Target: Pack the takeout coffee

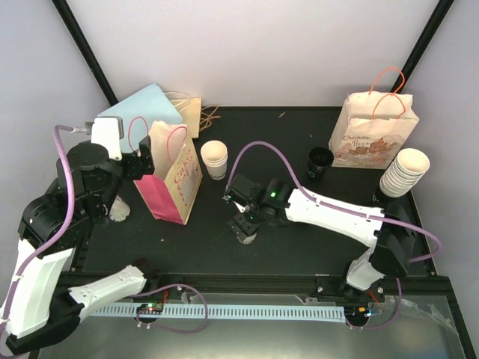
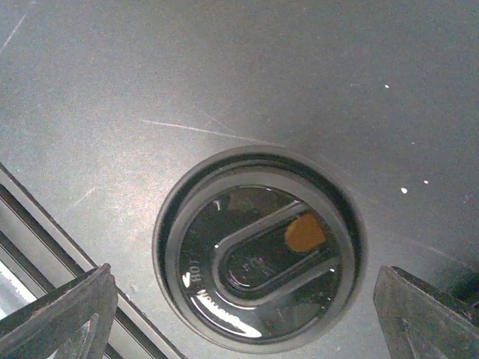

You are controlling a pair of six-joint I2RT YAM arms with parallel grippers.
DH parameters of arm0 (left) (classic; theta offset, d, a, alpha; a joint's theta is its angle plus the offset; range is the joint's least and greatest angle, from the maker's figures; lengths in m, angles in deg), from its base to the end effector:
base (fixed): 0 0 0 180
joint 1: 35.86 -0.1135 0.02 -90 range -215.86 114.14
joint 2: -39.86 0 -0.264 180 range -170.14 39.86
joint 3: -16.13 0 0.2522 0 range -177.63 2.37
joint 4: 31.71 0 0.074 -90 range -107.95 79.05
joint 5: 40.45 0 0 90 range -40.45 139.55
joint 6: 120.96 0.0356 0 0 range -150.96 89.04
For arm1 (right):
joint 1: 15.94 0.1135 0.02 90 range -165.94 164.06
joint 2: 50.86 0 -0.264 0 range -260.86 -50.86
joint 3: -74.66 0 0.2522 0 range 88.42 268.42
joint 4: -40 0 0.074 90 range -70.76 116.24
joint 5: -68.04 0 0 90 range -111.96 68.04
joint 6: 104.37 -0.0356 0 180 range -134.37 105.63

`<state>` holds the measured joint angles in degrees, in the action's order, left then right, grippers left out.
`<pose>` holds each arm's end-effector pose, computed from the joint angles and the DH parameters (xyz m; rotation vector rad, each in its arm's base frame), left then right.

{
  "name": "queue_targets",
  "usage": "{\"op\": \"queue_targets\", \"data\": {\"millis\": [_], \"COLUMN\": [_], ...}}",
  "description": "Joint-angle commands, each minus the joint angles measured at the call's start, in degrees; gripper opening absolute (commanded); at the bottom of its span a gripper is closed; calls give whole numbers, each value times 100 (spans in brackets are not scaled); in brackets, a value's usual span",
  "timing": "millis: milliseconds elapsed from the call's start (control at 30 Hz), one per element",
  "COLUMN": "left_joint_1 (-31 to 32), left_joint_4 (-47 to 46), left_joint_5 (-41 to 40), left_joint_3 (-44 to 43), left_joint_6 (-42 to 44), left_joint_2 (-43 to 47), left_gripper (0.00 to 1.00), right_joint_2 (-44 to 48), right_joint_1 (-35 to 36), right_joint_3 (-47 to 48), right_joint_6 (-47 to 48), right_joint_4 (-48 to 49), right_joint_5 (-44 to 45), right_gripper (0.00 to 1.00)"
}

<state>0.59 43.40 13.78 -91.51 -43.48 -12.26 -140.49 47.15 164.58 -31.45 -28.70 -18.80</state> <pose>0.0909 -0.0413 0.4953 -0.0278 1.8461 0.0023 0.1424 0.2763 0.2769 -1.0824 2.5871 0.2851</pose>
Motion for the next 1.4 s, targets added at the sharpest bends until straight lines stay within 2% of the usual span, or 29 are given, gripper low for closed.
{"op": "queue_targets", "data": {"millis": [0, 267, 567, 1000, 1367], "left_joint_1": [-24, -26, -24, -31, -27], "left_joint_4": [96, 122, 130, 156, 180], "left_joint_5": [-9, -50, -62, -88, -132], "left_joint_3": [5, 40, 81, 147, 213], "left_joint_6": [118, 151, 144, 144, 137], "left_joint_2": [70, 113, 149, 206, 254], "left_gripper": [99, 99, 99, 99, 99], "right_joint_2": [-209, -371, -493, -663, -732], "right_joint_1": [149, 164, 164, 177, 212], "right_joint_3": [232, 304, 307, 353, 448], "right_joint_6": [-178, -325, -306, -262, -248], "right_joint_4": [-100, -253, -344, -516, -667], "right_joint_5": [246, 491, 379, 376, 526], "right_gripper": [96, 94, 85, 83, 74]}}
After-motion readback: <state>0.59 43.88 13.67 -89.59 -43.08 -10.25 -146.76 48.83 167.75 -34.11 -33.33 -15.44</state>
